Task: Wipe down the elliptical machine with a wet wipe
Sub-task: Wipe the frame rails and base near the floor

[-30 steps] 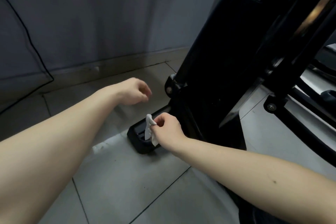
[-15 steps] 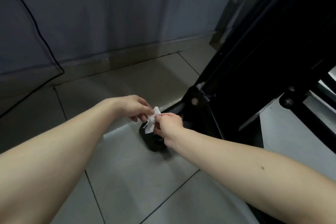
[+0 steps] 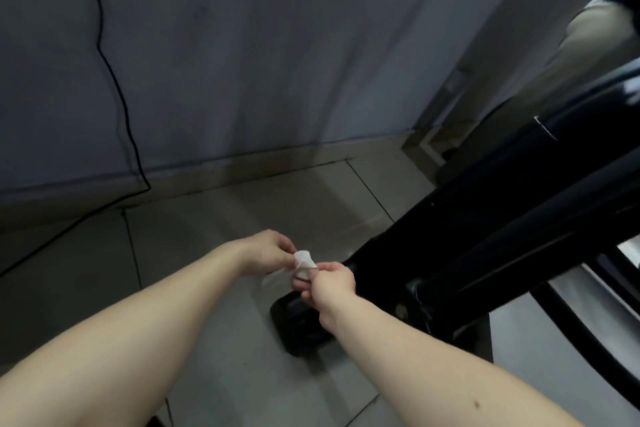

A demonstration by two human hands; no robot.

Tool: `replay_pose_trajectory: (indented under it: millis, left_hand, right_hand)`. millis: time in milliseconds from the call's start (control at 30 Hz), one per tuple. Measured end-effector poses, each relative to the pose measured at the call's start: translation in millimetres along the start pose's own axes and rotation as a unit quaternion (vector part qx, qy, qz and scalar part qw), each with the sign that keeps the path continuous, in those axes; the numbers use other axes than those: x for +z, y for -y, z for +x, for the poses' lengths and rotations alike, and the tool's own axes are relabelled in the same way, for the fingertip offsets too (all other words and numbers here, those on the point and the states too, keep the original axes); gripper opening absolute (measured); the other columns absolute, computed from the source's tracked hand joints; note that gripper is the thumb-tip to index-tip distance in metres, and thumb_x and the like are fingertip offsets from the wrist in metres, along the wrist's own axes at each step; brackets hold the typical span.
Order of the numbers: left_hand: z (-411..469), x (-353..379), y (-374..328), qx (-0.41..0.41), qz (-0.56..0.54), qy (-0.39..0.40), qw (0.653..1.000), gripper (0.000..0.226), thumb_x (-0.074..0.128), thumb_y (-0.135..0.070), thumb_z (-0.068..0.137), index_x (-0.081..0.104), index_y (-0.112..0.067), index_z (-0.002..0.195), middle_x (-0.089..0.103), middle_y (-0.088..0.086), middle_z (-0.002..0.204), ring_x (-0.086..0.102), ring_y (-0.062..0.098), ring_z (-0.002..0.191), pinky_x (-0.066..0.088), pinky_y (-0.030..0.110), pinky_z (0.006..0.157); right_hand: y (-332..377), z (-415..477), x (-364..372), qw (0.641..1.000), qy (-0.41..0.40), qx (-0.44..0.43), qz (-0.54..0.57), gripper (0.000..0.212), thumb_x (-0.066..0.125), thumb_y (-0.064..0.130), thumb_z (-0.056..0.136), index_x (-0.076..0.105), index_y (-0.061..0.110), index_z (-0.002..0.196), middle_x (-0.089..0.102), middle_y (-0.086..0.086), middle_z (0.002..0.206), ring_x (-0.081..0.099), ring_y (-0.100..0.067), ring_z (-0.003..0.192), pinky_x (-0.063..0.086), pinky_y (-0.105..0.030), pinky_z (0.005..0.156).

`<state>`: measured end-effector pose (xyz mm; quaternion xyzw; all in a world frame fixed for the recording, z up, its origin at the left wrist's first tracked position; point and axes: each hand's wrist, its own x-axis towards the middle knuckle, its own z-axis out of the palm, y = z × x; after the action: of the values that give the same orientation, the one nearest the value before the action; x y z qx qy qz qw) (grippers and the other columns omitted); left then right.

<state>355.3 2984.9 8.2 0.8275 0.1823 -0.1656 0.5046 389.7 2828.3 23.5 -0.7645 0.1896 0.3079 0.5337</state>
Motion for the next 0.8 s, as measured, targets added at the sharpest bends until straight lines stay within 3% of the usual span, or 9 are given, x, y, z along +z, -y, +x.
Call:
replay_pose_trajectory:
  millis: [100, 167, 200, 333, 467, 567, 633, 700, 800]
  left_hand:
    - [1, 2, 2, -0.018, -0.007, 0.004, 1.000, 0.006, 0.071, -0.028, 0.089, 0.075, -0.028, 0.092, 0.070, -0.005, 0.092, 0.062, 0.010, 0.083, 0.046, 0.022, 0.068]
    - [7, 7, 5, -0.030, -0.022, 0.005, 0.999, 0.007, 0.071, -0.028, 0.089, 0.076, -0.024, 0.094, 0.072, 0.002, 0.098, 0.064, 0.016, 0.086, 0.050, 0.026, 0.072]
    - [12, 10, 6, -0.036, -0.033, -0.005, 0.999, 0.008, 0.071, -0.027, 0.090, 0.076, -0.022, 0.094, 0.072, 0.005, 0.100, 0.065, 0.018, 0.088, 0.051, 0.029, 0.074]
    - [46, 13, 7, -0.052, -0.056, -0.076, 0.994, 0.010, 0.071, -0.022, 0.089, 0.077, -0.014, 0.093, 0.073, 0.013, 0.102, 0.063, 0.020, 0.081, 0.050, 0.028, 0.066]
    - [85, -4, -7, -0.030, -0.035, -0.119, 0.992, 0.006, 0.074, -0.016, 0.087, 0.077, -0.011, 0.088, 0.074, 0.006, 0.092, 0.063, 0.016, 0.081, 0.046, 0.021, 0.065]
    - [96, -16, -25, -0.044, 0.005, -0.105, 0.993, 0.005, 0.073, -0.015, 0.090, 0.074, -0.010, 0.088, 0.070, 0.003, 0.083, 0.062, 0.016, 0.075, 0.047, 0.019, 0.058]
    - [102, -26, -32, -0.061, 0.012, -0.093, 0.994, 0.005, 0.070, -0.011, 0.093, 0.071, -0.008, 0.090, 0.066, 0.007, 0.081, 0.059, 0.019, 0.070, 0.047, 0.019, 0.051]
    - [110, -36, -35, -0.074, 0.007, -0.089, 0.993, 0.007, 0.070, -0.012, 0.094, 0.069, -0.009, 0.088, 0.065, 0.011, 0.084, 0.059, 0.023, 0.072, 0.052, 0.026, 0.057]
    - [125, -49, -29, -0.081, 0.019, -0.080, 0.993, 0.012, 0.071, -0.021, 0.093, 0.067, -0.012, 0.086, 0.068, 0.013, 0.088, 0.061, 0.023, 0.072, 0.056, 0.034, 0.066]
  right_hand:
    - [6, 13, -2, 0.999, 0.003, 0.028, -0.024, 0.016, 0.043, 0.003, 0.102, 0.053, 0.008, 0.091, 0.068, -0.019, 0.092, 0.061, -0.019, 0.041, 0.044, -0.021, 0.038]
    - [6, 23, -3, 0.998, 0.031, 0.038, -0.032, 0.019, 0.048, 0.003, 0.102, 0.052, 0.011, 0.084, 0.066, -0.013, 0.092, 0.064, -0.016, 0.055, 0.055, -0.024, 0.055]
    - [6, 29, -2, 0.998, 0.030, 0.043, -0.035, 0.017, 0.047, 0.003, 0.102, 0.053, 0.009, 0.087, 0.065, -0.012, 0.089, 0.064, -0.016, 0.056, 0.056, -0.025, 0.058]
    - [3, 72, 9, 0.987, -0.009, 0.120, 0.109, 0.024, 0.026, 0.013, 0.107, 0.048, 0.004, 0.107, 0.067, -0.016, 0.085, 0.063, -0.028, 0.038, 0.042, -0.022, 0.029]
    - [20, 111, 32, 0.978, -0.011, 0.124, 0.167, 0.019, 0.036, -0.002, 0.103, 0.046, 0.006, 0.117, 0.067, -0.020, 0.107, 0.058, -0.025, 0.040, 0.049, -0.025, 0.034]
    - [24, 131, 38, 0.972, -0.007, 0.144, 0.188, 0.020, 0.039, -0.005, 0.102, 0.056, 0.002, 0.110, 0.067, -0.017, 0.078, 0.055, -0.022, 0.038, 0.044, -0.021, 0.031]
    - [29, 139, 41, 0.969, 0.041, 0.143, 0.195, 0.016, 0.039, -0.003, 0.105, 0.052, 0.007, 0.103, 0.063, -0.007, 0.055, 0.055, -0.011, 0.032, 0.044, -0.018, 0.034]
    - [34, 142, 45, 0.968, 0.068, 0.141, 0.198, 0.015, 0.039, -0.001, 0.106, 0.049, 0.009, 0.111, 0.060, -0.006, 0.066, 0.055, -0.004, 0.031, 0.045, -0.015, 0.039]
    - [44, 148, 60, 0.967, 0.027, 0.146, 0.207, 0.026, 0.046, 0.000, 0.103, 0.056, 0.003, 0.128, 0.057, -0.009, 0.080, 0.055, -0.010, 0.031, 0.044, -0.018, 0.036]
